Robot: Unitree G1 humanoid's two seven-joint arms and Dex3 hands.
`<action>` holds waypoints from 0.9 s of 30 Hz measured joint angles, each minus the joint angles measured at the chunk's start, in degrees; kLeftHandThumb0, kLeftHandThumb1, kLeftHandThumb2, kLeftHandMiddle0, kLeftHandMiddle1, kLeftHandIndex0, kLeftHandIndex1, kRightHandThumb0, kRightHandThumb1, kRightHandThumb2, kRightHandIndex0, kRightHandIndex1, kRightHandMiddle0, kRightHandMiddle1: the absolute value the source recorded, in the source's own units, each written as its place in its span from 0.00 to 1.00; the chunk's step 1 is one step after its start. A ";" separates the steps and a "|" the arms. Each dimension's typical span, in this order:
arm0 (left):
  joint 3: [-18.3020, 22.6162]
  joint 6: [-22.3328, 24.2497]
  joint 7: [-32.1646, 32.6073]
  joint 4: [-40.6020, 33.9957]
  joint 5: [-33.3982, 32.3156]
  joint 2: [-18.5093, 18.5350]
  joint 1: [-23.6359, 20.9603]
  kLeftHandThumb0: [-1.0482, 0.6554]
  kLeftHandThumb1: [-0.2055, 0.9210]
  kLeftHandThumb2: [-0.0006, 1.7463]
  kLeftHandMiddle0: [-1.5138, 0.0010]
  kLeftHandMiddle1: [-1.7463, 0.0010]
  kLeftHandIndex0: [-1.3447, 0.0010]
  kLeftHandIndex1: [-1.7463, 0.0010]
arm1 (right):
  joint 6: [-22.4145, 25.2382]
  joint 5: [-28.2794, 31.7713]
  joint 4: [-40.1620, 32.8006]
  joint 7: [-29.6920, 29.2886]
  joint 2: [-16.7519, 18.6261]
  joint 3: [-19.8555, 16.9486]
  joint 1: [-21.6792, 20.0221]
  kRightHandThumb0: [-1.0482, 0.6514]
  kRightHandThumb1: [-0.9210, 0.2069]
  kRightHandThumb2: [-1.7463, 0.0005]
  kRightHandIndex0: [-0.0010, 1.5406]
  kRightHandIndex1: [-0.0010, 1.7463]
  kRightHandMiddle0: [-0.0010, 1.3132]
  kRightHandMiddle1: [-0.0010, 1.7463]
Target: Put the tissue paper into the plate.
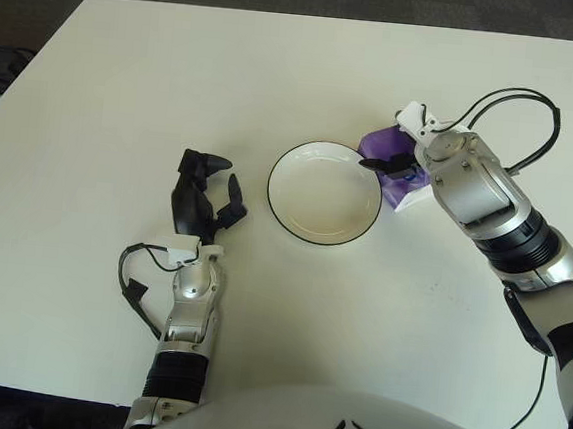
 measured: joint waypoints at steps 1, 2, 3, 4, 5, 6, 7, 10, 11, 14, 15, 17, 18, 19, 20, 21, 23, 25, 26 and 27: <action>-0.04 0.09 0.10 -0.07 0.01 0.00 0.06 0.37 0.61 0.64 0.59 0.15 0.64 0.00 | 0.14 -0.05 -0.11 0.01 0.00 0.06 0.03 0.09 0.30 0.70 0.00 0.00 0.00 0.00; -0.12 0.16 0.21 -0.17 0.05 0.01 0.15 0.37 0.61 0.64 0.59 0.15 0.64 0.00 | 0.27 -0.15 -0.36 0.00 0.00 0.08 0.14 0.09 0.30 0.71 0.00 0.00 0.00 0.00; -0.21 0.23 0.34 -0.27 0.09 0.01 0.25 0.37 0.61 0.64 0.59 0.15 0.64 0.00 | 0.30 -0.28 -0.66 -0.03 0.00 0.08 0.33 0.09 0.30 0.71 0.00 0.00 0.00 0.00; -0.32 0.28 0.46 -0.39 0.14 0.02 0.36 0.37 0.60 0.64 0.59 0.15 0.64 0.00 | 0.30 -0.39 -0.98 -0.10 0.00 0.06 0.58 0.10 0.30 0.71 0.00 0.00 0.00 0.00; -0.43 0.36 0.55 -0.50 0.17 0.04 0.49 0.36 0.60 0.65 0.59 0.16 0.64 0.00 | 0.30 -0.48 -1.28 -0.26 0.00 -0.03 0.98 0.10 0.30 0.71 0.00 0.00 0.00 0.00; -0.57 0.45 0.60 -0.68 0.19 0.05 0.69 0.36 0.60 0.65 0.59 0.16 0.64 0.00 | 0.29 -0.53 -1.70 -0.50 0.03 -0.19 1.57 0.10 0.30 0.71 0.00 0.00 0.00 0.00; -0.65 0.50 0.63 -0.81 0.19 0.06 0.86 0.36 0.60 0.65 0.59 0.16 0.64 0.00 | 0.29 -0.59 -1.95 -0.73 0.08 -0.35 2.08 0.10 0.30 0.71 0.00 0.00 0.00 0.00; -0.94 0.67 0.71 -1.19 0.18 0.10 1.47 0.36 0.60 0.65 0.59 0.15 0.64 0.00 | 0.16 -0.84 -2.59 -1.43 0.36 -1.17 3.40 0.11 0.30 0.71 0.00 0.00 0.00 0.00; -0.99 0.70 0.72 -1.29 0.18 0.11 1.64 0.36 0.60 0.65 0.59 0.15 0.64 0.00 | 0.06 -0.96 -2.79 -1.57 0.43 -1.42 3.76 0.11 0.30 0.71 0.00 0.00 0.00 0.00; -1.09 0.81 0.72 -1.61 0.16 0.13 2.15 0.36 0.60 0.65 0.58 0.15 0.64 0.00 | -0.64 -1.54 -3.19 -2.02 0.57 -2.02 4.79 0.12 0.30 0.71 0.00 0.00 0.00 0.00; -1.11 0.83 0.72 -1.70 0.16 0.14 2.28 0.36 0.60 0.65 0.58 0.15 0.64 0.00 | -1.05 -1.82 -3.23 -2.18 0.62 -2.19 5.24 0.12 0.31 0.71 0.00 0.00 0.00 0.00; -1.13 0.87 0.72 -1.82 0.16 0.14 2.42 0.36 0.60 0.65 0.58 0.15 0.64 0.00 | -1.89 -2.19 -3.26 -2.50 0.66 -2.44 5.98 0.12 0.31 0.71 0.00 0.00 0.00 0.00; -1.13 0.87 0.72 -1.87 0.16 0.15 2.49 0.36 0.60 0.65 0.58 0.15 0.64 0.00 | -2.39 -2.44 -3.25 -2.62 0.67 -2.56 6.40 0.12 0.30 0.71 0.00 0.00 0.00 0.00; -1.13 0.87 0.72 -1.91 0.16 0.15 2.52 0.36 0.60 0.65 0.58 0.15 0.64 0.00 | -2.90 -2.66 -3.25 -2.72 0.66 -2.72 6.78 0.12 0.30 0.71 0.00 0.00 0.00 0.00; -1.13 0.87 0.72 -1.94 0.16 0.15 2.55 0.36 0.60 0.65 0.58 0.15 0.64 0.00 | -3.43 -2.89 -3.25 -2.89 0.66 -2.88 7.17 0.12 0.30 0.71 0.00 0.00 0.00 0.00; -1.12 0.87 0.73 -1.99 0.15 0.16 2.60 0.36 0.60 0.65 0.58 0.15 0.64 0.00 | -4.15 -3.14 -3.22 -3.11 0.63 -3.12 7.72 0.12 0.30 0.71 0.00 0.00 0.00 0.00; -1.10 0.87 0.72 -2.08 0.14 0.17 2.72 0.36 0.60 0.65 0.58 0.14 0.64 0.00 | -5.91 -3.96 -2.98 -3.24 0.46 -3.60 8.90 0.12 0.30 0.71 0.00 0.00 0.00 0.00; -1.07 0.87 0.72 -2.18 0.12 0.18 2.90 0.36 0.60 0.65 0.58 0.14 0.64 0.00 | -8.26 -4.58 -2.54 -3.39 -0.05 -4.06 10.26 0.12 0.30 0.71 0.00 0.00 0.00 0.00; -1.05 0.87 0.72 -2.24 0.10 0.18 3.02 0.36 0.60 0.65 0.58 0.14 0.64 0.00 | -9.52 -4.86 -2.25 -3.44 -0.29 -4.30 10.85 0.11 0.30 0.71 0.00 0.00 0.00 0.00; -1.01 0.87 0.72 -2.31 0.05 0.18 3.18 0.36 0.60 0.65 0.58 0.14 0.64 0.00 | -10.96 -5.22 -1.75 -3.51 -0.57 -4.66 11.55 0.11 0.30 0.71 0.00 0.00 0.00 0.00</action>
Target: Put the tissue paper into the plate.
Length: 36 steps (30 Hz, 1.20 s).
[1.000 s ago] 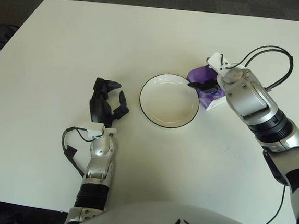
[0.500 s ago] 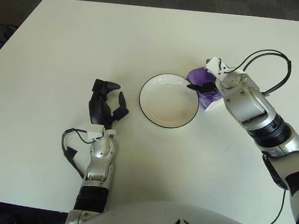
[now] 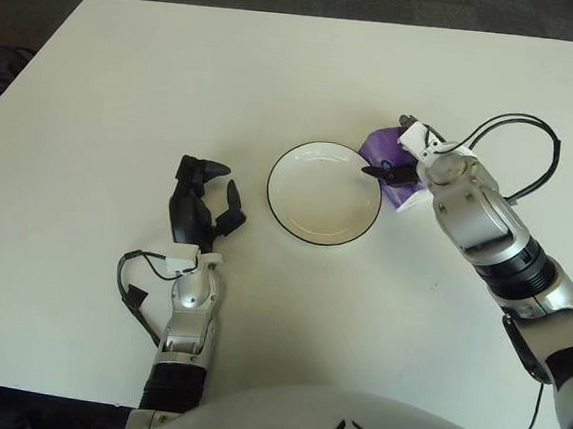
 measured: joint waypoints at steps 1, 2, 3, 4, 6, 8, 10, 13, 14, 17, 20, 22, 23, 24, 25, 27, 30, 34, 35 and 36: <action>0.03 0.00 0.00 -0.06 -0.08 0.00 0.12 0.36 0.60 0.65 0.58 0.14 0.64 0.00 | -1.08 -0.32 0.37 -0.03 -0.19 -0.23 0.43 0.11 0.30 0.71 0.00 0.00 0.00 0.00; 0.06 0.00 -0.01 -0.15 -0.13 0.00 0.28 0.36 0.60 0.65 0.58 0.14 0.64 0.00 | -2.32 -0.82 0.91 -0.02 -0.40 -0.56 0.99 0.10 0.30 0.71 0.00 0.00 0.00 0.00; 0.08 0.00 -0.01 -0.19 -0.14 0.00 0.37 0.36 0.60 0.65 0.58 0.14 0.64 0.00 | -2.98 -1.07 1.18 -0.02 -0.49 -0.75 1.29 0.10 0.30 0.71 0.00 0.00 0.00 0.00; 0.11 0.00 -0.02 -0.26 -0.16 0.00 0.50 0.36 0.60 0.65 0.58 0.14 0.64 0.00 | -3.71 -1.44 1.45 0.00 -0.55 -1.05 1.70 0.10 0.30 0.71 0.00 0.00 0.00 0.00; 0.16 -0.01 -0.02 -0.42 -0.19 0.00 0.72 0.37 0.60 0.65 0.58 0.14 0.64 0.00 | -5.04 -1.88 1.85 0.16 -0.61 -1.42 2.22 0.09 0.30 0.71 0.00 0.00 0.00 0.00; 0.19 -0.01 -0.02 -0.55 -0.20 0.00 0.90 0.37 0.60 0.65 0.59 0.14 0.64 0.00 | -6.30 -2.32 2.19 0.49 -0.78 -1.69 2.66 0.08 0.29 0.71 0.00 0.00 0.00 0.00; 0.18 -0.04 -0.02 -0.71 -0.20 0.01 1.07 0.36 0.60 0.65 0.59 0.14 0.64 0.00 | -7.41 -2.95 2.40 0.79 -0.99 -1.90 3.08 0.08 0.29 0.71 0.00 0.00 0.00 0.00; 0.19 -0.25 -0.14 -0.84 -0.20 0.03 1.33 0.36 0.60 0.65 0.59 0.14 0.64 0.00 | -9.60 -3.83 2.45 1.42 -1.61 -2.60 4.23 0.09 0.30 0.72 0.00 0.00 0.00 0.00; 0.19 -0.36 -0.20 -0.87 -0.21 0.03 1.44 0.36 0.60 0.65 0.59 0.14 0.64 0.00 | -10.33 -4.04 2.45 1.59 -1.81 -2.87 4.58 0.10 0.31 0.72 0.00 0.00 0.00 0.00; 0.20 -0.58 -0.42 -0.89 -0.29 0.04 1.61 0.37 0.60 0.65 0.60 0.14 0.64 0.00 | -11.98 -4.54 2.34 1.95 -2.19 -3.77 5.74 0.10 0.31 0.72 0.00 0.00 0.00 0.00; 0.25 -0.69 -0.79 -0.89 -0.44 0.04 1.70 0.37 0.61 0.64 0.60 0.14 0.64 0.00 | -13.21 -5.63 2.08 2.21 -2.57 -4.31 6.86 0.11 0.32 0.72 0.00 0.00 0.00 0.00; 0.34 -0.79 -0.98 -0.89 -0.56 0.04 1.74 0.37 0.61 0.64 0.60 0.14 0.64 0.00 | -13.86 -6.29 1.95 2.26 -2.81 -4.74 7.73 0.12 0.32 0.72 0.00 0.00 0.00 0.00; 0.39 -0.84 -1.04 -0.89 -0.59 0.05 1.75 0.37 0.61 0.64 0.60 0.14 0.64 0.00 | -14.07 -6.54 1.93 2.30 -2.94 -4.91 8.14 0.12 0.32 0.72 0.00 0.00 0.00 0.00; 0.46 -0.90 -1.12 -0.89 -0.60 0.05 1.77 0.37 0.61 0.64 0.60 0.14 0.64 0.00 | -14.46 -6.91 1.88 2.31 -3.09 -5.05 8.59 0.12 0.33 0.72 0.00 0.00 0.00 0.00; 0.52 -1.01 -1.19 -0.89 -0.60 0.05 1.80 0.37 0.61 0.64 0.59 0.14 0.64 0.00 | -14.90 -7.38 1.77 2.32 -3.15 -5.13 8.97 0.12 0.33 0.71 0.00 0.00 0.00 0.00; 0.57 -1.10 -1.24 -0.89 -0.63 0.05 1.80 0.37 0.61 0.64 0.59 0.15 0.64 0.00 | -15.66 -8.27 1.66 2.33 -3.19 -5.26 9.48 0.12 0.33 0.71 0.00 0.00 0.00 0.00; 0.64 -1.15 -1.30 -0.87 -0.70 0.05 1.81 0.37 0.61 0.64 0.59 0.15 0.64 0.00 | -17.05 -9.37 1.63 2.48 -3.37 -5.45 10.25 0.11 0.33 0.70 0.00 0.00 0.00 0.00; 0.71 -1.16 -1.36 -0.88 -0.81 0.05 1.81 0.37 0.61 0.64 0.59 0.16 0.64 0.00 | -19.63 -10.93 1.71 2.85 -4.21 -5.67 11.36 0.08 0.30 0.70 0.00 0.00 0.00 0.00; 0.73 -1.17 -1.39 -0.88 -0.82 0.05 1.82 0.37 0.61 0.64 0.58 0.16 0.64 0.00 | -20.23 -11.28 1.78 2.98 -4.44 -5.78 11.61 0.07 0.30 0.70 0.00 0.00 0.00 0.00; 0.75 -1.18 -1.43 -0.88 -0.82 0.05 1.83 0.37 0.60 0.64 0.58 0.16 0.64 0.00 | -20.80 -11.69 1.87 3.12 -4.66 -5.88 11.86 0.06 0.28 0.71 0.00 0.00 0.00 0.00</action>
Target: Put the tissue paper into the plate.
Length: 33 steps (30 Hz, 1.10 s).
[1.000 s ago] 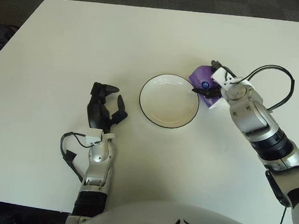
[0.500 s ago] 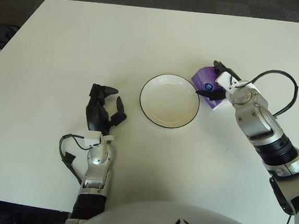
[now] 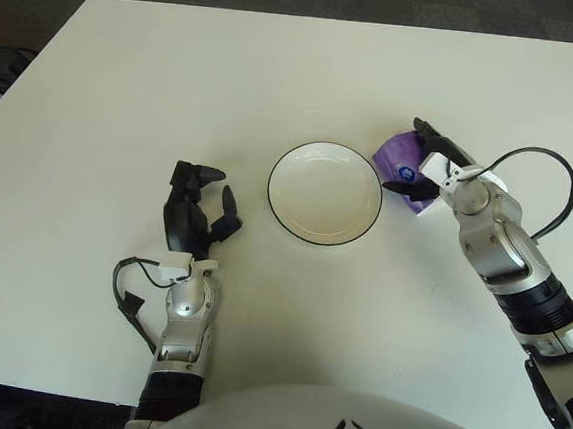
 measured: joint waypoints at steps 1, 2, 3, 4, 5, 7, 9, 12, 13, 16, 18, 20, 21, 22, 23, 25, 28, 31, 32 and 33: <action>0.01 -0.01 -0.07 0.00 -0.01 0.00 0.00 0.36 0.60 0.65 0.58 0.16 0.64 0.00 | -0.48 -0.45 0.09 0.16 -0.20 -0.06 0.18 0.06 0.27 0.72 0.00 0.00 0.00 0.00; 0.03 -0.02 -0.19 0.00 -0.01 0.00 0.01 0.36 0.60 0.65 0.58 0.16 0.64 0.00 | -0.99 -0.91 0.21 0.35 -0.41 -0.17 0.41 0.05 0.26 0.72 0.00 0.00 0.00 0.00; 0.05 -0.02 -0.29 0.00 -0.01 0.00 0.02 0.36 0.60 0.65 0.58 0.16 0.64 0.00 | -1.34 -1.20 0.31 0.43 -0.57 -0.25 0.58 0.05 0.26 0.72 0.00 0.00 0.00 0.00; 0.08 -0.03 -0.39 0.00 -0.02 0.00 0.03 0.36 0.60 0.65 0.58 0.16 0.64 0.00 | -1.69 -1.52 0.40 0.50 -0.72 -0.37 0.77 0.05 0.26 0.73 0.00 0.00 0.00 0.00; 0.09 -0.03 -0.43 -0.01 -0.02 0.00 0.04 0.36 0.60 0.65 0.58 0.16 0.64 0.00 | -2.01 -1.76 0.48 0.59 -0.80 -0.50 0.91 0.05 0.25 0.73 0.00 0.00 0.00 0.00; 0.13 -0.03 -0.59 -0.03 -0.03 0.01 0.06 0.36 0.60 0.65 0.58 0.17 0.64 0.00 | -2.63 -2.41 0.59 0.97 -0.88 -0.86 1.19 0.06 0.26 0.73 0.00 0.00 0.00 0.00; 0.17 -0.02 -0.78 -0.06 -0.09 0.00 0.07 0.36 0.60 0.65 0.59 0.17 0.64 0.00 | -3.14 -2.96 0.65 1.30 -0.89 -1.28 1.45 0.09 0.30 0.70 0.00 0.00 0.00 0.00; 0.22 -0.01 -0.90 -0.09 -0.43 0.00 0.08 0.36 0.60 0.65 0.59 0.16 0.64 0.00 | -4.14 -3.49 0.74 1.35 -0.82 -2.09 2.05 0.12 0.37 0.62 0.00 0.00 0.00 0.02; 0.25 -0.01 -0.94 -0.10 -0.51 0.00 0.09 0.36 0.60 0.65 0.59 0.16 0.64 0.00 | -4.50 -3.60 0.79 1.24 -0.76 -2.43 2.28 0.13 0.40 0.60 0.00 0.00 0.00 0.03; 0.35 0.02 -1.04 -0.13 -0.57 0.01 0.11 0.36 0.60 0.65 0.59 0.16 0.64 0.00 | -6.25 -3.82 0.96 -0.25 -0.15 -3.83 3.28 0.22 0.50 0.52 0.00 0.12 0.00 0.19; 0.44 0.05 -1.20 -0.16 -0.57 0.00 0.13 0.36 0.60 0.65 0.59 0.16 0.63 0.00 | -7.96 -3.82 1.26 -1.97 0.69 -5.28 4.24 0.28 0.56 0.47 0.00 0.24 0.00 0.33; 0.52 0.09 -1.38 -0.19 -0.57 0.00 0.15 0.36 0.59 0.65 0.59 0.16 0.63 0.00 | -9.66 -3.81 1.62 -3.57 1.54 -6.62 5.23 0.31 0.59 0.45 0.00 0.30 0.00 0.40; 0.54 0.10 -1.42 -0.21 -0.57 0.00 0.16 0.36 0.59 0.65 0.59 0.15 0.63 0.00 | -10.35 -3.80 1.71 -4.13 1.90 -7.07 5.57 0.34 0.62 0.42 0.00 0.40 0.00 0.51; 0.57 0.10 -1.49 -0.22 -0.57 0.00 0.17 0.36 0.59 0.65 0.59 0.15 0.63 0.00 | -11.18 -3.71 1.77 -4.62 2.31 -7.69 5.98 0.36 0.64 0.41 0.00 0.47 0.00 0.58; 0.58 0.10 -1.55 -0.23 -0.57 0.00 0.17 0.36 0.59 0.65 0.59 0.15 0.63 0.00 | -11.67 -3.64 1.79 -4.81 2.54 -8.09 6.21 0.38 0.65 0.40 0.00 0.51 0.00 0.61; 0.60 0.10 -1.71 -0.22 -0.57 0.00 0.17 0.36 0.59 0.65 0.59 0.15 0.63 0.00 | -12.57 -3.50 1.79 -4.96 3.12 -9.04 6.62 0.41 0.68 0.37 0.00 0.59 0.00 0.71; 0.64 0.02 -1.88 -0.21 -0.58 0.00 0.17 0.36 0.59 0.65 0.59 0.14 0.63 0.00 | -13.30 -3.50 1.85 -4.83 3.65 -9.79 6.78 0.46 0.72 0.33 0.00 0.76 0.00 0.82; 0.65 -0.05 -1.96 -0.19 -0.61 -0.01 0.16 0.36 0.59 0.65 0.59 0.14 0.63 0.00 | -13.94 -3.50 1.92 -4.43 4.05 -10.36 6.79 0.48 0.73 0.30 0.00 0.89 0.00 0.92; 0.65 -0.07 -1.96 -0.19 -0.61 -0.01 0.16 0.36 0.59 0.65 0.59 0.14 0.63 0.00 | -14.31 -3.50 1.95 -4.31 4.10 -10.54 6.82 0.48 0.73 0.29 0.00 0.93 0.00 0.95; 0.66 -0.10 -1.96 -0.19 -0.60 -0.01 0.16 0.36 0.59 0.65 0.59 0.14 0.63 0.00 | -14.71 -3.50 1.98 -4.16 4.10 -10.69 6.85 0.48 0.73 0.29 0.00 0.95 0.00 0.96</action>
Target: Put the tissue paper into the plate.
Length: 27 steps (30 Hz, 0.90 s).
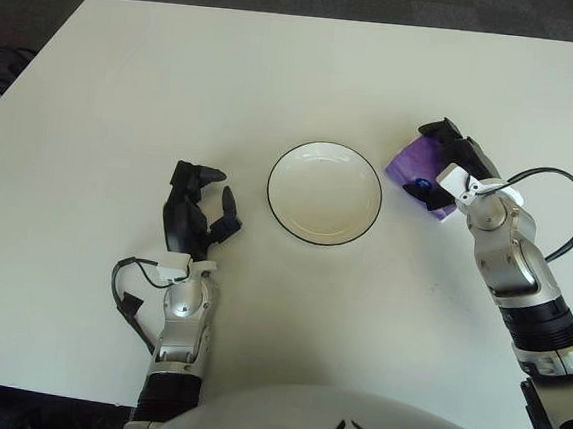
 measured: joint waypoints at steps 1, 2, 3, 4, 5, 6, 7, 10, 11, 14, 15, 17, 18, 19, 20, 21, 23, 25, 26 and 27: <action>0.01 -0.04 0.00 0.00 0.01 0.00 0.00 0.36 0.60 0.65 0.59 0.15 0.64 0.00 | -0.39 -0.01 0.07 0.09 0.00 -0.12 0.03 0.48 0.72 0.29 0.00 0.97 0.00 0.97; 0.02 -0.11 0.01 0.01 0.03 0.00 0.00 0.36 0.60 0.65 0.59 0.15 0.64 0.00 | -0.92 -0.02 0.16 0.21 0.00 -0.27 0.09 0.48 0.71 0.29 0.00 0.98 0.00 0.98; 0.03 -0.15 0.02 0.03 0.06 -0.01 0.00 0.36 0.60 0.65 0.59 0.15 0.64 0.00 | -1.37 -0.03 0.23 0.27 -0.01 -0.38 0.16 0.48 0.70 0.29 0.00 0.98 0.00 0.99; 0.05 -0.19 0.03 0.04 0.07 -0.01 0.00 0.37 0.60 0.65 0.59 0.15 0.64 0.00 | -1.87 -0.04 0.32 0.36 -0.01 -0.53 0.25 0.48 0.69 0.29 0.00 0.99 0.00 0.99; 0.06 -0.23 0.05 0.05 0.07 -0.02 0.00 0.37 0.60 0.65 0.59 0.15 0.64 0.00 | -2.21 -0.04 0.37 0.41 -0.01 -0.64 0.32 0.47 0.69 0.29 0.00 0.99 0.00 0.99; 0.07 -0.24 0.08 0.05 0.07 -0.02 0.00 0.37 0.60 0.64 0.59 0.15 0.64 0.00 | -2.54 -0.05 0.39 0.49 -0.01 -0.78 0.40 0.47 0.67 0.30 0.03 0.99 0.01 1.00; 0.07 -0.24 0.10 0.05 0.08 -0.02 0.00 0.37 0.61 0.64 0.58 0.15 0.64 0.00 | -2.79 -0.06 0.39 0.60 -0.03 -0.86 0.46 0.46 0.66 0.30 0.04 1.00 0.02 1.00; 0.07 -0.24 0.20 0.05 0.09 -0.03 0.00 0.37 0.61 0.64 0.58 0.16 0.64 0.00 | -3.52 -0.07 0.39 0.82 -0.02 -1.21 0.64 0.49 0.63 0.30 0.17 1.00 0.03 1.00; 0.07 -0.24 0.21 0.05 0.08 -0.03 0.00 0.37 0.61 0.64 0.58 0.16 0.64 0.00 | -3.76 -0.06 0.39 0.82 0.03 -1.36 0.69 0.50 0.63 0.30 0.19 1.00 0.04 1.00; 0.07 -0.24 0.21 0.04 0.08 -0.03 0.00 0.37 0.61 0.64 0.58 0.16 0.64 0.00 | -4.05 -0.03 0.38 0.81 0.38 -1.98 0.78 0.75 0.51 0.31 0.29 1.00 0.06 1.00; 0.07 -0.24 0.21 0.04 0.08 -0.03 0.00 0.37 0.61 0.64 0.58 0.16 0.65 0.00 | -4.02 -0.01 0.37 0.82 0.56 -2.19 0.76 0.79 0.49 0.31 0.31 1.00 0.07 1.00; 0.07 -0.24 0.20 0.04 0.08 -0.03 0.01 0.37 0.61 0.64 0.58 0.16 0.64 0.00 | -3.77 0.12 0.23 0.89 1.20 -2.71 0.73 0.78 0.50 0.29 0.33 1.00 0.16 1.00; 0.08 -0.24 0.20 0.04 0.08 -0.03 0.01 0.37 0.61 0.64 0.58 0.16 0.64 0.00 | -3.61 0.36 0.08 0.94 1.70 -3.11 0.72 0.72 0.52 0.27 0.35 1.00 0.23 1.00; 0.08 -0.24 0.20 0.04 0.08 -0.03 0.01 0.37 0.61 0.64 0.58 0.16 0.64 0.00 | -3.46 0.57 -0.07 0.96 2.25 -3.49 0.70 0.68 0.54 0.25 0.36 1.00 0.27 1.00; 0.08 -0.24 0.20 0.03 0.08 -0.03 0.02 0.37 0.61 0.64 0.58 0.16 0.64 0.00 | -3.27 0.73 -0.12 0.96 2.62 -3.82 0.70 0.67 0.56 0.24 0.37 0.99 0.30 1.00; 0.08 -0.26 0.20 0.03 0.07 -0.03 0.02 0.37 0.61 0.64 0.58 0.16 0.64 0.00 | -3.16 0.87 -0.16 1.02 2.91 -4.13 0.71 0.65 0.58 0.22 0.39 0.97 0.34 1.00; 0.08 -0.30 0.20 0.00 0.07 -0.02 0.05 0.37 0.61 0.64 0.58 0.16 0.64 0.00 | -2.93 1.25 -0.23 1.23 3.54 -4.85 0.71 0.63 0.62 0.20 0.42 0.95 0.38 1.00; 0.08 -0.32 0.20 -0.01 0.08 -0.02 0.06 0.36 0.60 0.65 0.58 0.16 0.64 0.00 | -2.87 1.61 -0.26 1.44 3.90 -5.43 0.73 0.62 0.70 0.15 0.49 0.92 0.42 1.00; 0.08 -0.32 0.20 -0.02 0.09 -0.02 0.07 0.36 0.60 0.65 0.58 0.16 0.64 0.00 | -3.31 2.18 -0.22 1.46 4.04 -5.94 0.87 0.62 0.71 0.14 0.50 0.92 0.43 1.00; 0.07 -0.32 0.20 -0.04 0.09 -0.02 0.08 0.36 0.60 0.65 0.59 0.15 0.64 0.00 | -3.96 2.55 -0.15 1.47 4.07 -6.33 1.09 0.62 0.74 0.13 0.53 0.91 0.45 1.00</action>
